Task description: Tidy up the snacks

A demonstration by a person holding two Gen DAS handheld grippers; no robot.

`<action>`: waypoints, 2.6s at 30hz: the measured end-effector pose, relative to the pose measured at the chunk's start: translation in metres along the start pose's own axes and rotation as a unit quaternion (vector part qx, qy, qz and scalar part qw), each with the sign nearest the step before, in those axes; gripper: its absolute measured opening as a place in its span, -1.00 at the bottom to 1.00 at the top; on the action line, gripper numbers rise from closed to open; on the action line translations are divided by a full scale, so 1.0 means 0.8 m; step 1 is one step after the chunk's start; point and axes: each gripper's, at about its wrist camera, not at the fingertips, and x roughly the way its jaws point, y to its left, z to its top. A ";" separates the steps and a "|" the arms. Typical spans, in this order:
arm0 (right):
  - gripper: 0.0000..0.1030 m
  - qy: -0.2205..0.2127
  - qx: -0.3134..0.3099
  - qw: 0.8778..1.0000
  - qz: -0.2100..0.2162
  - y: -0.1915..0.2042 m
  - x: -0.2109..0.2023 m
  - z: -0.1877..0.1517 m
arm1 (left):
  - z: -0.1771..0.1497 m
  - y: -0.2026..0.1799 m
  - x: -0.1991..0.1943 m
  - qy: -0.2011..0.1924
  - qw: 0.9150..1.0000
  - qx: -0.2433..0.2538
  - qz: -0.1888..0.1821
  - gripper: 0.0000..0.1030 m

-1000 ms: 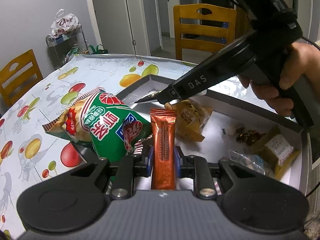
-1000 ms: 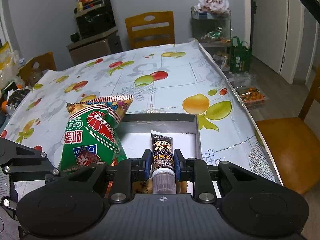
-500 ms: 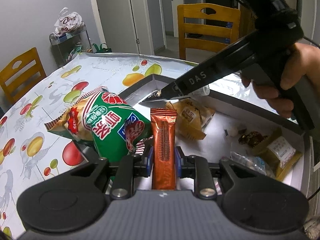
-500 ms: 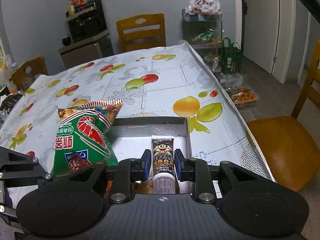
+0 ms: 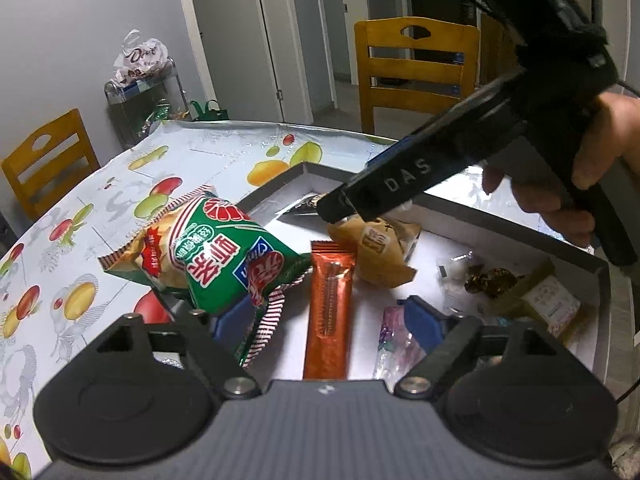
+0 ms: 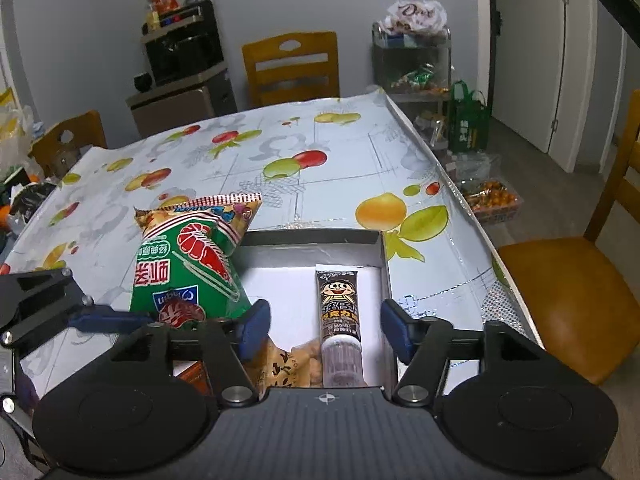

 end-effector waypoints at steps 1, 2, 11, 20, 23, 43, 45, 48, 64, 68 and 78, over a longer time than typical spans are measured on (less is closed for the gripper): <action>0.52 -0.002 -0.002 1.000 0.003 0.001 -0.003 -0.001 | 0.000 0.000 -0.001 -0.001 1.000 -0.001 0.001 0.71; 0.56 -0.004 -0.004 1.000 0.007 0.002 -0.006 -0.002 | 0.000 0.000 -0.003 -0.001 1.000 -0.002 0.002 0.74; 0.85 -0.019 -0.009 1.000 0.008 0.012 -0.037 -0.012 | -0.004 -0.003 -0.021 -0.006 1.000 -0.017 0.013 0.84; 0.99 -0.015 -0.021 1.000 0.012 0.037 -0.052 -0.026 | -0.014 0.001 -0.040 -0.018 0.999 -0.038 0.010 0.86; 0.99 -0.014 -0.018 1.000 0.003 0.046 -0.057 -0.033 | -0.021 0.003 -0.048 -0.019 0.999 -0.043 0.013 0.86; 0.99 -0.076 0.067 0.986 -0.133 0.150 -0.142 -0.129 | -0.104 0.031 -0.114 -0.062 0.997 -0.024 -0.024 0.86; 0.99 -0.084 0.079 0.982 -0.149 0.157 -0.143 -0.143 | -0.116 0.031 -0.112 -0.060 0.998 -0.016 -0.029 0.86; 0.99 -0.089 0.096 0.977 -0.167 0.166 -0.145 -0.156 | -0.130 0.035 -0.111 -0.074 0.996 -0.026 -0.031 0.98; 1.00 -0.051 0.104 0.978 -0.176 0.211 -0.129 -0.189 | -0.162 0.041 -0.125 -0.084 0.994 -0.060 -0.020 0.98; 1.00 -0.041 0.111 0.977 -0.178 0.211 -0.126 -0.192 | -0.164 0.038 -0.123 -0.079 0.995 -0.056 -0.015 0.98; 1.00 -0.039 0.112 0.977 -0.177 0.209 -0.126 -0.194 | -0.165 0.037 -0.121 -0.076 0.995 -0.055 -0.014 0.98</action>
